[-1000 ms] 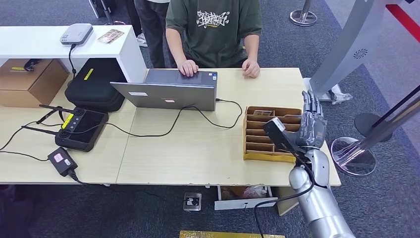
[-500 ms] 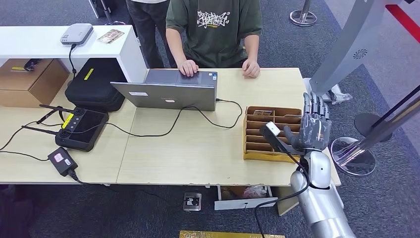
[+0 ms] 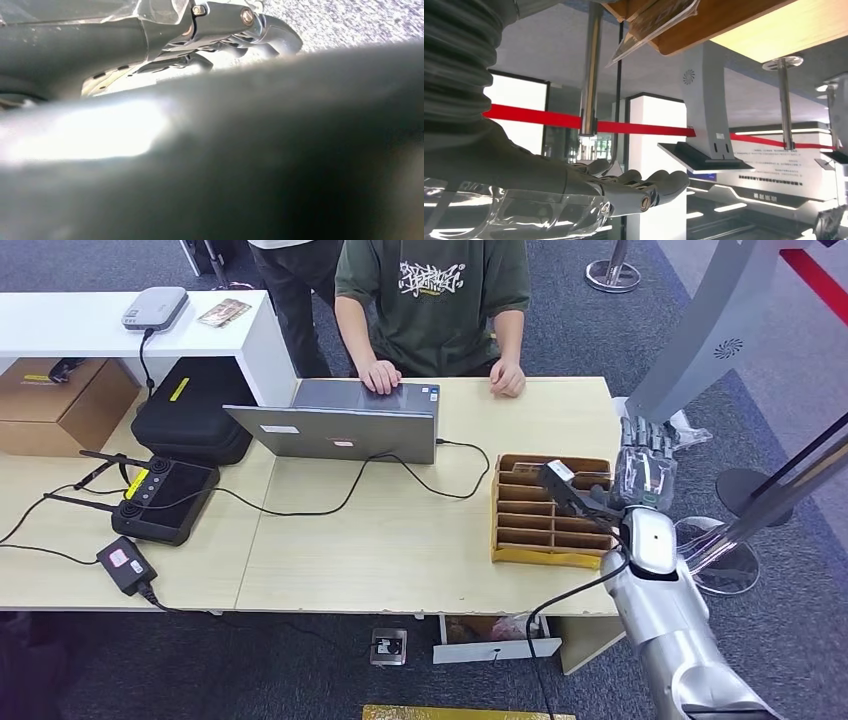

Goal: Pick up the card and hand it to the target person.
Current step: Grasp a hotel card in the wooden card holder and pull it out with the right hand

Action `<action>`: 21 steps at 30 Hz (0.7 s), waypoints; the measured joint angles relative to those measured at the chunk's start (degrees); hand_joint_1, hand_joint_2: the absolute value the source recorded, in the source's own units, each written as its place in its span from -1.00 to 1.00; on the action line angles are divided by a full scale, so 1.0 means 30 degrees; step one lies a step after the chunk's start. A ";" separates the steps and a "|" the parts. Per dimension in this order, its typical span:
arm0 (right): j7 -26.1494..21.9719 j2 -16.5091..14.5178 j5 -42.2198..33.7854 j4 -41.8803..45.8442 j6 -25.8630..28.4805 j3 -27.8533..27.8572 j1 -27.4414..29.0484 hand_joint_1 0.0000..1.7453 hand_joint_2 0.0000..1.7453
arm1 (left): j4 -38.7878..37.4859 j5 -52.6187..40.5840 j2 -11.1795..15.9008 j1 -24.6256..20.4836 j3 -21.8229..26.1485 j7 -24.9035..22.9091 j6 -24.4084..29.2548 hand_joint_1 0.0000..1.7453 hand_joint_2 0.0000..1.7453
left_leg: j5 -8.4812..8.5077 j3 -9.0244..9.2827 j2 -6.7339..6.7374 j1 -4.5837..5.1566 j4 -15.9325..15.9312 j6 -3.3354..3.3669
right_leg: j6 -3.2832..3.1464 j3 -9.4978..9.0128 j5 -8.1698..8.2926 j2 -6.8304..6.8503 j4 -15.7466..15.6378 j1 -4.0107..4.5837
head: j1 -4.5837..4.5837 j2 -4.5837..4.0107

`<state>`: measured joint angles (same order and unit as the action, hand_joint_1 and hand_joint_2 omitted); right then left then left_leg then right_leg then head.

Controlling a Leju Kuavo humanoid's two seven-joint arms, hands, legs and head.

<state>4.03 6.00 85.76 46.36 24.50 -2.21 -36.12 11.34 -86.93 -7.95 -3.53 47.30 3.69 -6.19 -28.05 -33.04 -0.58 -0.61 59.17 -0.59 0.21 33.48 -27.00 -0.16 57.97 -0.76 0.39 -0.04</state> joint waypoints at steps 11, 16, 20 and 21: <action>-0.0031 0.0126 -0.0109 -0.1310 0.0437 0.0000 -0.0633 -1.00 1.00 | 0.0000 0.0075 -0.0228 -0.0004 -0.0002 -0.0044 0.0000 -1.00 -1.00 | -0.0001 0.0000 0.0000 -0.0001 -0.0001 0.0001 | 0.0000 0.0000 0.0000 0.0000 0.0000 0.0001 | 0.0000 0.0000; -0.0215 0.0155 -0.0419 -0.1232 0.0530 0.0000 -0.0615 -1.00 1.00 | 0.0000 0.0175 -0.0220 0.0003 -0.0002 0.0158 0.0000 -1.00 -1.00 | -0.0001 0.0001 0.0000 0.0000 0.0000 0.0001 | 0.0000 0.0001 0.0000 0.0000 0.0000 0.0001 | 0.0000 0.0000; -0.0342 0.0252 -0.0656 -0.0860 0.0565 0.0000 -0.0516 -1.00 1.00 | 0.0000 0.0230 -0.0184 0.0015 -0.0002 0.0315 0.0000 -1.00 -1.00 | -0.0001 -0.0001 0.0000 0.0000 0.0000 0.0001 | 0.0001 0.0001 0.0000 -0.0001 0.0000 0.0001 | 0.0000 0.0000; -0.0364 0.0272 -0.0694 -0.0747 0.0554 0.0000 -0.0488 -1.00 1.00 | 0.0000 0.0233 -0.0169 0.0017 -0.0002 0.0321 0.0000 -1.00 -1.00 | -0.0001 0.0000 0.0000 0.0000 0.0000 0.0001 | 0.0001 0.0002 0.0000 -0.0002 0.0000 0.0001 | 0.0000 0.0000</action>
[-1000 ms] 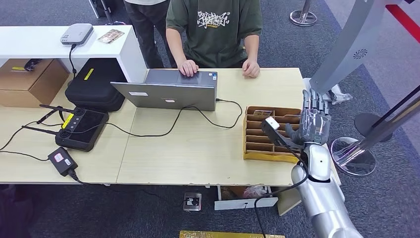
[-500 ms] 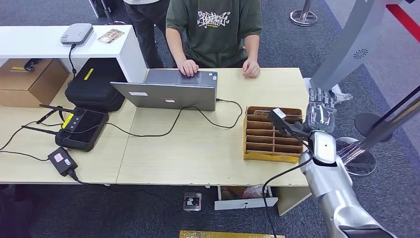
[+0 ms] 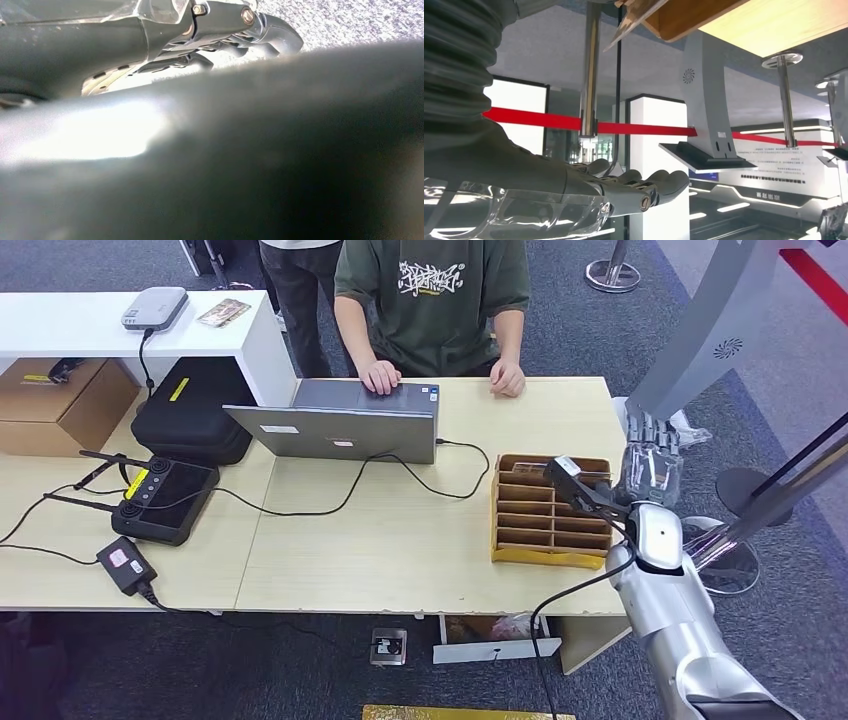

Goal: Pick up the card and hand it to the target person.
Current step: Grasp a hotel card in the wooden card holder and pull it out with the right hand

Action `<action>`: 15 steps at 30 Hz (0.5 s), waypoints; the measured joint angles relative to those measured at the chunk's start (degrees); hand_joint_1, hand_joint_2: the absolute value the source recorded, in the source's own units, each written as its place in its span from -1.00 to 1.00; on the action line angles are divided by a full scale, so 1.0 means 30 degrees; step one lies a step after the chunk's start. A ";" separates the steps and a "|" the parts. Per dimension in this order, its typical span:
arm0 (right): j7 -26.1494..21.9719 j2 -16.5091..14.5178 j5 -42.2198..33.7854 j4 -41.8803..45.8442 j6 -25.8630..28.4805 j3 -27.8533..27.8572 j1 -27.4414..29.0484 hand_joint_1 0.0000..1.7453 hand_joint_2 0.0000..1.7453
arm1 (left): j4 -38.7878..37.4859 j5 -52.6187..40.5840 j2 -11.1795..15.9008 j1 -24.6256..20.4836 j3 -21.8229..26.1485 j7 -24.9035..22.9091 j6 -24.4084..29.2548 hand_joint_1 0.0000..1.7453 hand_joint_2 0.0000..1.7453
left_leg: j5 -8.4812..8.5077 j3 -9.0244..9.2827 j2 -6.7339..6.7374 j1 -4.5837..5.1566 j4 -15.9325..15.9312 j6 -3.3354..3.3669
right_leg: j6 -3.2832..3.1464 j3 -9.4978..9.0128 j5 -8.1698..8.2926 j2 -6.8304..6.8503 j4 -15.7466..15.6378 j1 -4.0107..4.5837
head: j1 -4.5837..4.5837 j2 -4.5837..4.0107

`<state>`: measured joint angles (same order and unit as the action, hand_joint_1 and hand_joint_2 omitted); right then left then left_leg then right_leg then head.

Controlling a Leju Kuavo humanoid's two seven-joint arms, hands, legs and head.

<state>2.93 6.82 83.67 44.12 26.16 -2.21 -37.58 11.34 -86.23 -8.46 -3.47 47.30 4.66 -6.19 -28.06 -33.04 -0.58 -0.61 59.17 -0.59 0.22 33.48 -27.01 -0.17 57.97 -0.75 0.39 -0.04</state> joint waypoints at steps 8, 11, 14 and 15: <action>-0.0271 0.0131 -0.0322 0.0493 -0.0450 0.0000 0.0081 -0.80 1.00 | 0.0000 0.0116 0.0071 0.0007 0.0000 0.0000 0.0000 -1.00 -1.00 | 0.0000 -0.0001 0.0000 0.0000 0.0000 0.0000 | 0.0000 -0.0002 0.0001 0.0001 0.0000 0.0000 | 0.0002 0.0000; -0.0313 0.0131 -0.0344 0.0504 -0.0632 0.0000 0.0078 -0.76 1.00 | 0.0000 0.0266 0.0106 0.0009 0.0005 -0.0042 0.0000 -1.00 -1.00 | 0.0000 -0.0002 -0.0003 0.0000 0.0000 0.0000 | 0.0000 -0.0002 0.0001 0.0004 0.0001 0.0000 | 0.0000 0.0000; -0.0315 0.0131 -0.0344 0.0504 -0.0708 0.0000 0.0078 -0.76 1.00 | 0.0000 0.0357 0.0124 0.0012 0.0020 -0.0087 0.0000 -1.00 -1.00 | 0.0000 -0.0003 -0.0007 0.0000 0.0000 0.0000 | 0.0000 -0.0003 0.0001 0.0005 0.0001 0.0000 | 0.0000 0.0000; -0.0315 0.0131 -0.0344 0.0502 -0.0716 0.0000 0.0079 -0.76 1.00 | 0.0000 0.0371 0.0124 0.0011 0.0022 -0.0087 0.0000 -1.00 -1.00 | 0.0000 -0.0003 -0.0008 0.0000 0.0000 0.0000 | 0.0000 -0.0002 0.0001 0.0005 0.0001 0.0000 | 0.0000 0.0000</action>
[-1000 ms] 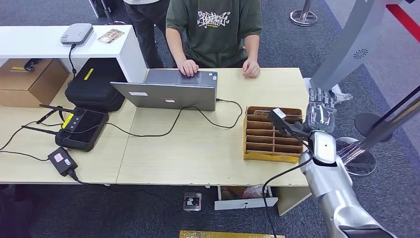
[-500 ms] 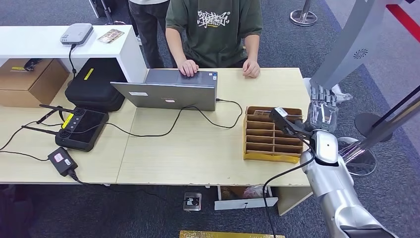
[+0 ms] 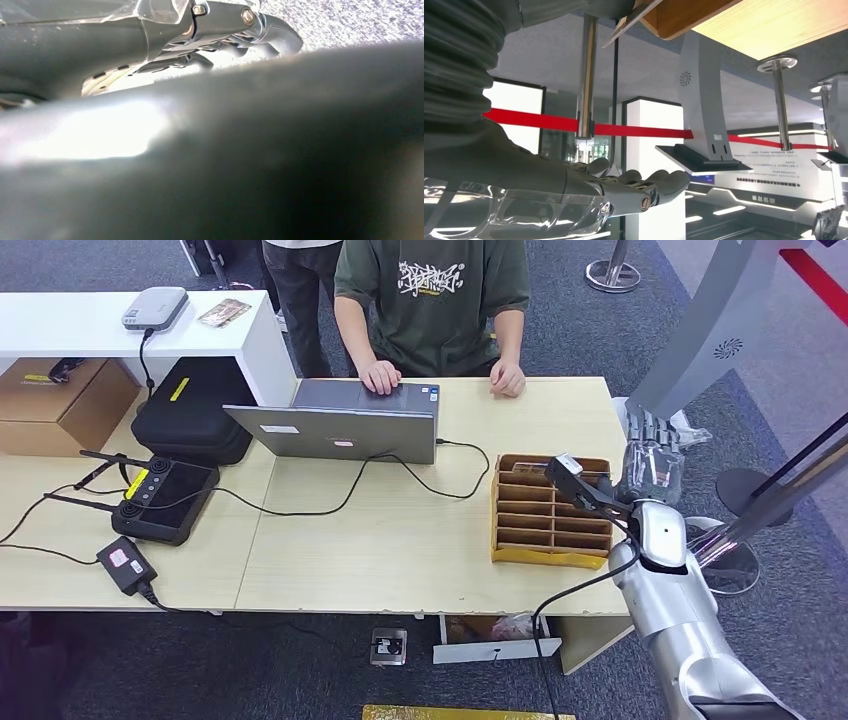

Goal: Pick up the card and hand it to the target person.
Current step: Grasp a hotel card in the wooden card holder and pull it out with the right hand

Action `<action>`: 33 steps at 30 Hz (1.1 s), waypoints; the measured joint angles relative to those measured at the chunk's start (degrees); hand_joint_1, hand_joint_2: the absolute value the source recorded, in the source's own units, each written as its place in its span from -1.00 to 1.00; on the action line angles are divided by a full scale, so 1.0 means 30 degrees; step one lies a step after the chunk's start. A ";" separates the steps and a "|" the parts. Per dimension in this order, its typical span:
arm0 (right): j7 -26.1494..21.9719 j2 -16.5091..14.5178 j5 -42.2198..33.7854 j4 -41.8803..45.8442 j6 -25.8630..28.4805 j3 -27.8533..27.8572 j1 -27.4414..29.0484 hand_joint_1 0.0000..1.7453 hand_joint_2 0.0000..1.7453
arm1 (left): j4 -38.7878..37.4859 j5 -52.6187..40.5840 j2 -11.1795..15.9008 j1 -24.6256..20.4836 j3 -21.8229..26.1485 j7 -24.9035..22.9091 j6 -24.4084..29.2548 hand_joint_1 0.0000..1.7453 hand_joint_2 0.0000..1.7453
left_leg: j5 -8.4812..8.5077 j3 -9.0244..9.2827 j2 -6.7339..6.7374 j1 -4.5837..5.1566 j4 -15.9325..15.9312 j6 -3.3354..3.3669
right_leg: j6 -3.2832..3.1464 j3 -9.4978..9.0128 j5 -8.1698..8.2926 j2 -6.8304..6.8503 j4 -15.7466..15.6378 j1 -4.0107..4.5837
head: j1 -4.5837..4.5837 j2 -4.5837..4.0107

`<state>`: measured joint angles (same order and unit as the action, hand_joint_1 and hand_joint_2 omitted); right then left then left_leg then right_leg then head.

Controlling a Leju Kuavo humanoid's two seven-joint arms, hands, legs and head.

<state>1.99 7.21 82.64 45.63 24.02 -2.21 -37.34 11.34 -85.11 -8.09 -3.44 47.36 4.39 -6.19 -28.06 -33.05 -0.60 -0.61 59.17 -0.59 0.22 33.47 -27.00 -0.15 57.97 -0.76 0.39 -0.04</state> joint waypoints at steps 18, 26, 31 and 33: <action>-0.0031 -0.0031 -0.0619 0.0166 -0.0749 -0.0024 0.0392 -0.71 1.00 | 0.0000 0.0031 0.0000 0.0002 0.0011 -0.0193 0.0000 -1.00 -1.00 | 0.0000 -0.0006 -0.0003 0.0000 -0.0001 0.0000 | 0.0001 0.0000 -0.0001 0.0003 0.0000 0.0000 | 0.0000 0.0000; -0.0044 -0.0147 -0.0774 0.0317 -0.0945 -0.0117 0.0605 -0.56 1.00 | 0.0000 0.0162 0.0000 0.0003 0.0053 -0.0071 0.0000 -1.00 -1.00 | 0.0000 -0.0006 -0.0005 0.0000 0.0000 0.0000 | 0.0001 0.0000 0.0000 0.0007 0.0000 0.0000 | 0.0000 0.0000; -0.0113 -0.0178 -0.0883 0.0312 -0.0869 -0.0133 0.0611 -0.50 1.00 | 0.0000 0.0197 0.0004 0.0003 0.0102 0.0087 0.0000 -1.00 -1.00 | 0.0000 -0.0006 -0.0007 0.0000 0.0000 0.0000 | 0.0001 -0.0001 0.0000 0.0011 0.0000 0.0000 | 0.0000 0.0000; -0.0155 -0.0182 -0.1009 0.0319 -0.0822 -0.0144 0.0610 -0.46 1.00 | 0.0000 0.0162 0.0007 0.0002 0.0109 0.0093 0.0000 -1.00 -1.00 | 0.0000 -0.0006 -0.0008 0.0000 0.0000 0.0000 | 0.0001 -0.0001 0.0000 0.0011 0.0000 0.0000 | 0.0000 0.0000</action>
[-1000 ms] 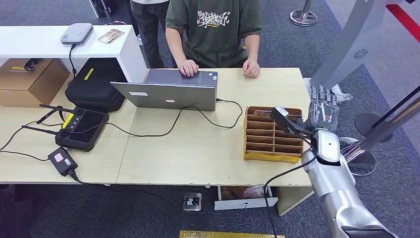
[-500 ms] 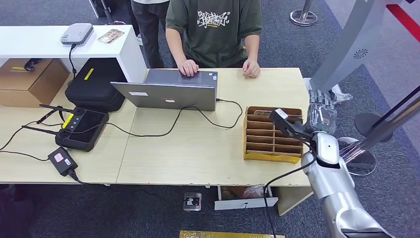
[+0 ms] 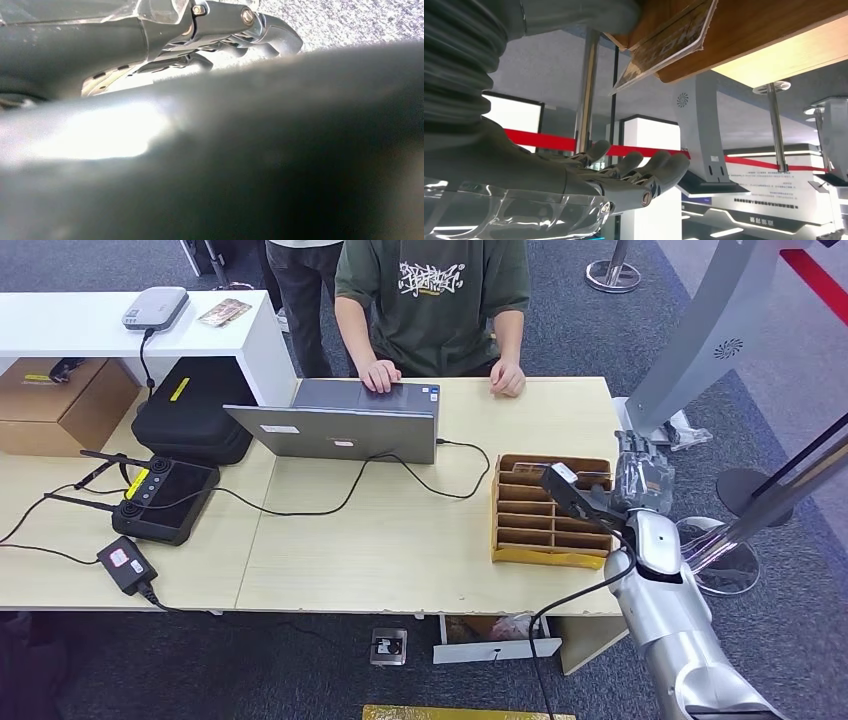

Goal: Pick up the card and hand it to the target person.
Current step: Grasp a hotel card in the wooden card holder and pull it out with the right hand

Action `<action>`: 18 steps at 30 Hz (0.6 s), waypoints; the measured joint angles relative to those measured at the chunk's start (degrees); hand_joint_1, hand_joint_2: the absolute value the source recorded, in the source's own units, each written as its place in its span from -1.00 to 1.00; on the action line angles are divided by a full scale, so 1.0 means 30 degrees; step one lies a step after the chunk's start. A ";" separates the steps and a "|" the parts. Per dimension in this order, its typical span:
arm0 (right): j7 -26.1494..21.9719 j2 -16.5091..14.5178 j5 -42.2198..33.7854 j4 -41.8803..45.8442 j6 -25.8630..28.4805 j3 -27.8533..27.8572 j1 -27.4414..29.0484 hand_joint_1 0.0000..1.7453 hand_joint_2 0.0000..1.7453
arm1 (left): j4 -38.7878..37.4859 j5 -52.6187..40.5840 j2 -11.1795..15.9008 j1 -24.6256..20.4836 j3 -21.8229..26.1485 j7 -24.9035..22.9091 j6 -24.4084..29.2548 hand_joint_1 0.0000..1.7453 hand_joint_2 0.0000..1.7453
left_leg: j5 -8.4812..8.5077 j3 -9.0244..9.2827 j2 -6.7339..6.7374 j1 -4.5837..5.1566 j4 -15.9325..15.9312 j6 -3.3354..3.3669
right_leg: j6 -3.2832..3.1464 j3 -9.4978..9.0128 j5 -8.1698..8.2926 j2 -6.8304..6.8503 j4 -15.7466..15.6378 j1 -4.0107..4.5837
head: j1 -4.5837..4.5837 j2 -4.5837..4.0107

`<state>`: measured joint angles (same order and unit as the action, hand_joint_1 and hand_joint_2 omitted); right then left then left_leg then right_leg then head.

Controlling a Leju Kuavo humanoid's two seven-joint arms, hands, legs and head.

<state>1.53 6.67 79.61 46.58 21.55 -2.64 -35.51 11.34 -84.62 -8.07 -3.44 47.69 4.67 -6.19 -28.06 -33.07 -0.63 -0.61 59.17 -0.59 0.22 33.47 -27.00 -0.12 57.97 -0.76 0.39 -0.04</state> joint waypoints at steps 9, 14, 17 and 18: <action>-0.0037 0.0007 -0.0104 0.0339 0.0037 -0.0076 0.0022 -0.31 1.00 | 0.0000 -0.0137 0.0000 0.0002 0.0000 0.0051 0.0000 -1.00 -1.00 | 0.0000 0.0002 0.0001 0.0000 0.0000 0.0000 | 0.0000 0.0001 0.0000 -0.0002 -0.0001 0.0000 | 0.0000 0.0000; -0.0013 0.0007 -0.0109 0.0432 0.0046 -0.0089 0.0102 -0.21 1.00 | 0.0000 -0.0153 -0.0005 0.0007 0.0000 0.0135 0.0000 -1.00 -1.00 | 0.0000 0.0003 0.0001 0.0000 0.0000 0.0000 | 0.0000 0.0001 0.0000 -0.0002 0.0000 0.0000 | 0.0000 0.0000; -0.0013 0.0007 -0.0113 0.0463 0.0051 -0.0091 0.0156 -0.13 1.00 | 0.0000 -0.0155 -0.0002 0.0013 0.0000 0.0178 0.0000 -1.00 -1.00 | 0.0000 0.0003 0.0001 0.0000 0.0001 0.0000 | 0.0000 0.0001 0.0000 -0.0002 0.0000 0.0000 | 0.0000 0.0000; -0.0013 0.0007 -0.0113 0.0481 0.0051 -0.0093 0.0175 -0.11 1.00 | 0.0000 -0.0155 0.0000 0.0016 0.0000 0.0186 0.0000 -1.00 -1.00 | 0.0000 0.0003 0.0001 0.0000 0.0001 0.0000 | 0.0000 0.0001 0.0000 -0.0002 0.0000 0.0000 | 0.0000 0.0000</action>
<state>1.49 6.69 79.28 48.03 21.70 -2.92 -34.99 11.34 -85.09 -8.07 -3.39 47.69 5.23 -6.19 -28.06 -33.06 -0.62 -0.61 59.17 -0.59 0.22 33.48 -27.00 -0.13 57.97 -0.76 0.39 -0.04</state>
